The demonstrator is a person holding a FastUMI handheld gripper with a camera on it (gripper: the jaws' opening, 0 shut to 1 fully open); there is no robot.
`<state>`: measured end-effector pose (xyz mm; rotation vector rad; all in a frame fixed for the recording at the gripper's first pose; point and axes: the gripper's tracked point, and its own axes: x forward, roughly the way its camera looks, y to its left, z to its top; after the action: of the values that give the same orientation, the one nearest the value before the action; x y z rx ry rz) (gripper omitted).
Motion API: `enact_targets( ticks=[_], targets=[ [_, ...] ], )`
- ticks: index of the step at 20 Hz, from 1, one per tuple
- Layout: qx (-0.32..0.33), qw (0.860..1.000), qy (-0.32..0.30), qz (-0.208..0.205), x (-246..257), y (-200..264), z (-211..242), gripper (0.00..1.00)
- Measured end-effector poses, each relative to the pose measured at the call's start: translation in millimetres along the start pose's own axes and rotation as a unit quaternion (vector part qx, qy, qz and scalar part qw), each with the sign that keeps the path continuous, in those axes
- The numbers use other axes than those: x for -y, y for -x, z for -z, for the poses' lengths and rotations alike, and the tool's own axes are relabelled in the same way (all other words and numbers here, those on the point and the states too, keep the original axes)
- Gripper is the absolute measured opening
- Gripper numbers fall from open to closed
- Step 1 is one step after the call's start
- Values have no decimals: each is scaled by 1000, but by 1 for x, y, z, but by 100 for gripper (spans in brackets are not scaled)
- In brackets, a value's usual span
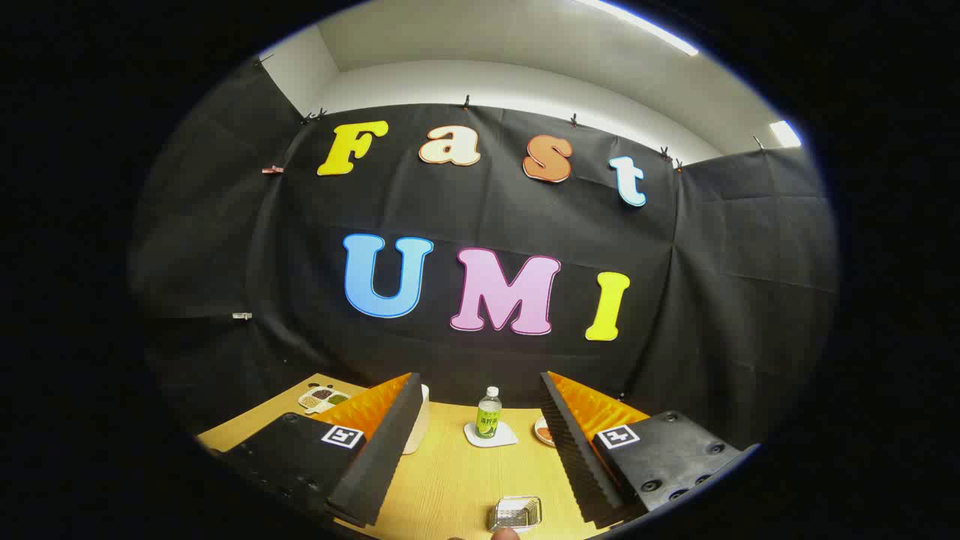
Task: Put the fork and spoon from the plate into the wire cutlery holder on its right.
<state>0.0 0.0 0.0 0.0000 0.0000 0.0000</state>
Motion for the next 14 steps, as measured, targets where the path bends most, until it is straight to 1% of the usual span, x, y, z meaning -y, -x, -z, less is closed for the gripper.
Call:
enact_targets(
  ticks=[14],
  targets=[
    [-4, 1000, -4, 1, 2, -5, 3, 97]
  ],
)
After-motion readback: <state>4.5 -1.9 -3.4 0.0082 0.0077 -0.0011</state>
